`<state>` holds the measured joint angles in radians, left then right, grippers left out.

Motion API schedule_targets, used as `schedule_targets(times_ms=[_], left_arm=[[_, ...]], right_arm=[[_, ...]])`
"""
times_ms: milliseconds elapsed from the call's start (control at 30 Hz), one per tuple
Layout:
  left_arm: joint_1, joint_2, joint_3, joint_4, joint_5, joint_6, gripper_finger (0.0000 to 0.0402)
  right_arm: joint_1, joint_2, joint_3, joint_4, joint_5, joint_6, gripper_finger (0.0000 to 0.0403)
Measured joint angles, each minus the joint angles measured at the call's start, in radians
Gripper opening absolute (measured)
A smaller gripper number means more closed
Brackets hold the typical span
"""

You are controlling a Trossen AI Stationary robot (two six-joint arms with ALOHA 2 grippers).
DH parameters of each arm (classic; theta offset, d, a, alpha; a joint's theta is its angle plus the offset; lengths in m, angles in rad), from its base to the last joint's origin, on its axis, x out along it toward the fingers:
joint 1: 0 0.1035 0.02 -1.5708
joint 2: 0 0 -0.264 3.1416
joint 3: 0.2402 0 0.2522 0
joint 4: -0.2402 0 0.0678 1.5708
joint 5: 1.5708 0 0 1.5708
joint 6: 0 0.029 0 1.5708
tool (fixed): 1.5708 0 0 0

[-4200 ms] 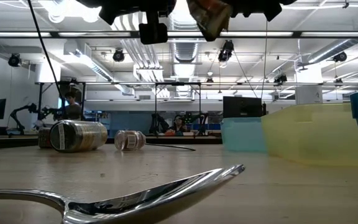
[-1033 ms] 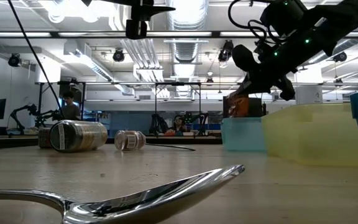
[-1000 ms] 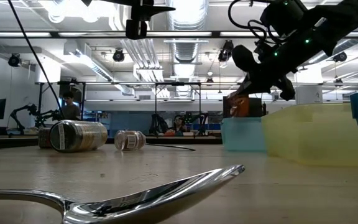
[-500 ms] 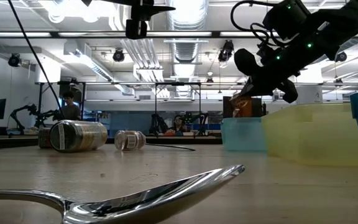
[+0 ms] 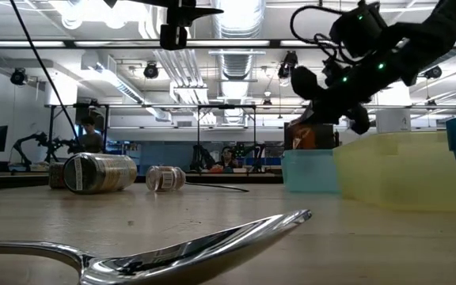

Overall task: Pick & Place Food Item
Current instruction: Put the orange seasoning pack into the green bin

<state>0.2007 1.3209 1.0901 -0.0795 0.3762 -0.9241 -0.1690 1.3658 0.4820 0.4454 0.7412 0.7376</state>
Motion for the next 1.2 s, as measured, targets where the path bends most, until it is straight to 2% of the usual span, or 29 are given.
schedule_targets(times_ms=[167,467,1100,1200], left_arm=[[-0.003,0.000,0.000,0.000,0.000,-0.009,0.0178],[-0.006,0.000,0.000,0.000,0.001,-0.011,0.0178],[-0.006,0.000,0.000,0.000,0.001,-0.010,0.0178],[-0.006,0.000,0.000,0.000,0.001,-0.010,0.0178]], right_arm=[[-0.004,0.086,0.000,0.139,-0.010,-0.063,0.0008],[-0.004,0.158,0.000,0.145,-0.043,-0.061,0.0008],[0.001,0.167,0.000,0.148,-0.043,-0.106,0.0008],[0.001,0.167,0.000,0.148,-0.073,-0.106,0.0008]])
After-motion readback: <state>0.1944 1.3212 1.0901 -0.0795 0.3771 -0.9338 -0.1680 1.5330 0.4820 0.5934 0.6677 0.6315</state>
